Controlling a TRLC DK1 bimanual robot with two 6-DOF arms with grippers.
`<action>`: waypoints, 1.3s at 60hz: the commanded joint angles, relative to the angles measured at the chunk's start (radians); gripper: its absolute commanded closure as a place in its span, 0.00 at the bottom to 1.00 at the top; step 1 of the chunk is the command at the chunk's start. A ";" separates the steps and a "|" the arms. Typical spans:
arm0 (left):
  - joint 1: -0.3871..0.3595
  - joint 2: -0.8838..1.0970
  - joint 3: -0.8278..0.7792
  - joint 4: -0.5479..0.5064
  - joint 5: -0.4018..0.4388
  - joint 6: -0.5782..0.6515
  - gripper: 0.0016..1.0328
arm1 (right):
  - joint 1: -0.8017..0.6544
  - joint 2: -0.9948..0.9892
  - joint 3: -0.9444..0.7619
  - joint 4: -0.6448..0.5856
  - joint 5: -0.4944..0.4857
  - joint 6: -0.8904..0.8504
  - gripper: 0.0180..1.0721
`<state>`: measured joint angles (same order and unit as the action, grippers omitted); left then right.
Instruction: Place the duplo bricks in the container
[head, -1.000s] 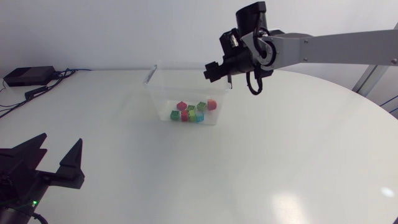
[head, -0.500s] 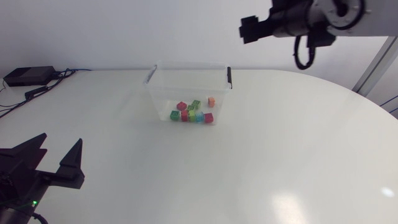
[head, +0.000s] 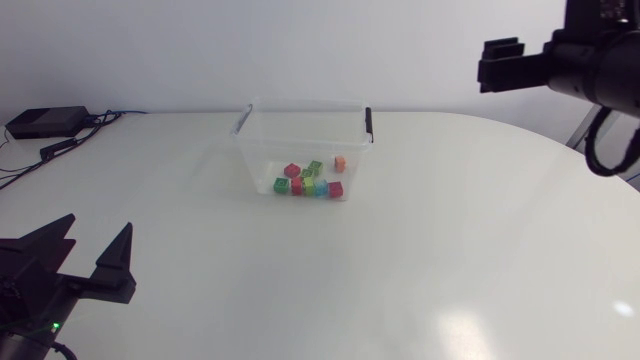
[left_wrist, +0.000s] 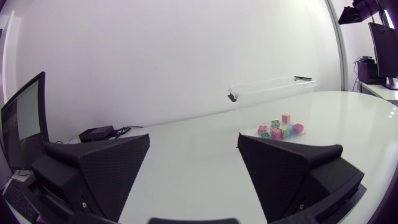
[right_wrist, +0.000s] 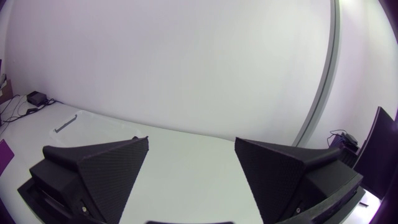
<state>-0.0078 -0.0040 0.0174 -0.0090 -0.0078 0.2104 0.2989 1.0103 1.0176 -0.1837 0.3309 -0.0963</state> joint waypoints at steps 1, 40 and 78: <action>-0.004 -0.011 -0.016 0.003 -0.003 0.007 0.04 | -0.007 -0.068 -0.071 0.006 0.017 0.023 0.05; -0.002 -0.009 -0.016 0.004 -0.001 -0.028 0.04 | -0.064 -0.726 -0.601 0.007 -0.037 0.013 0.05; 0.006 0.001 -0.017 0.008 0.006 -0.172 0.04 | -0.249 -0.950 -0.929 0.146 -0.268 0.079 0.05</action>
<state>-0.0078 -0.0036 0.0174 -0.0090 -0.0074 0.0780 0.0719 0.0879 0.1402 -0.0666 0.0814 -0.0475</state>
